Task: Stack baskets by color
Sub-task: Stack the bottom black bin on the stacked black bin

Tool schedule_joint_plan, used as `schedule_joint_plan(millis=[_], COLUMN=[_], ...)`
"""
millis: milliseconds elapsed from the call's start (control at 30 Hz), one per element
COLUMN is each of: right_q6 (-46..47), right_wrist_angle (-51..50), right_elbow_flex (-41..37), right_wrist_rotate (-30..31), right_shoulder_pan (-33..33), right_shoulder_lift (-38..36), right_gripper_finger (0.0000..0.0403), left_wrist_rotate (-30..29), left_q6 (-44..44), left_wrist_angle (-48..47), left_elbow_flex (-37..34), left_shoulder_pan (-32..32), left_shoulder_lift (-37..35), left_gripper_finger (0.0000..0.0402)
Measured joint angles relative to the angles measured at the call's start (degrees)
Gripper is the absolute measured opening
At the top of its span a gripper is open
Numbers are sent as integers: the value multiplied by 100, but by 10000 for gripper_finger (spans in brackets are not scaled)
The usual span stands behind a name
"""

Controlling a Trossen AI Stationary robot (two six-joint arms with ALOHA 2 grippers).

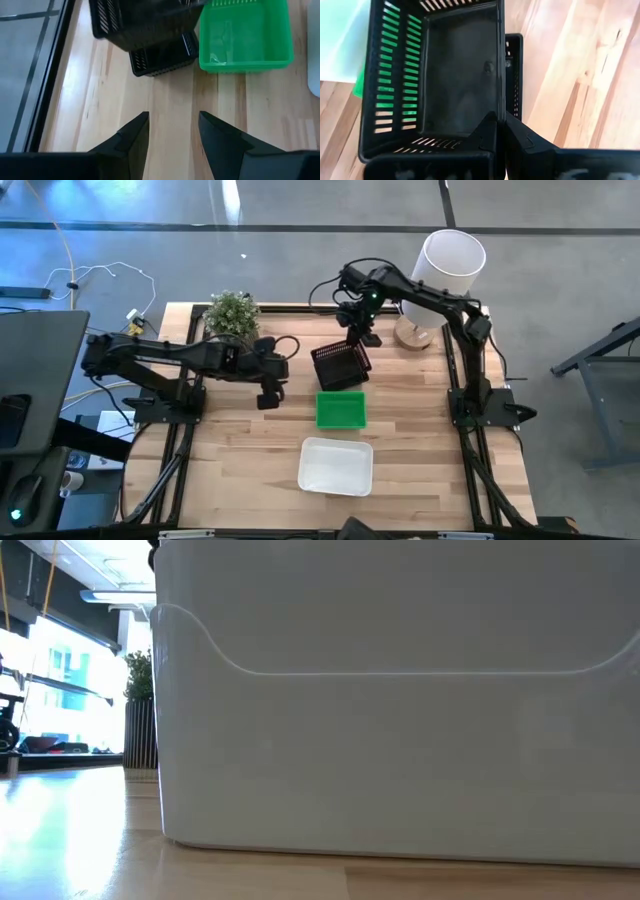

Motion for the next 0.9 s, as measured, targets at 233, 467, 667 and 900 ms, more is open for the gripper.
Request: schedule_joint_plan(millis=[233,467,667,900], right_q6=[14,401,516,546], right_wrist_angle=[-47,206,248,157], right_elbow_flex=[0,0,0,0], right_wrist_rotate=[357,747,756,985], right_shoulder_pan=[169,302,228,222], right_shoulder_lift=[280,453,453,549], right_gripper_finger=[0,0,0,0], left_wrist_rotate=[-8,-12,-14,-29], left_q6=[12,155,157,157], left_wrist_angle=[-15,-6,-11,-13], left_elbow_flex=[0,0,0,0], left_shoulder_pan=[2,0,0,0], left_shoulder_lift=[-51,-51,-51,-49], left_gripper_finger=[156,156,156,157])
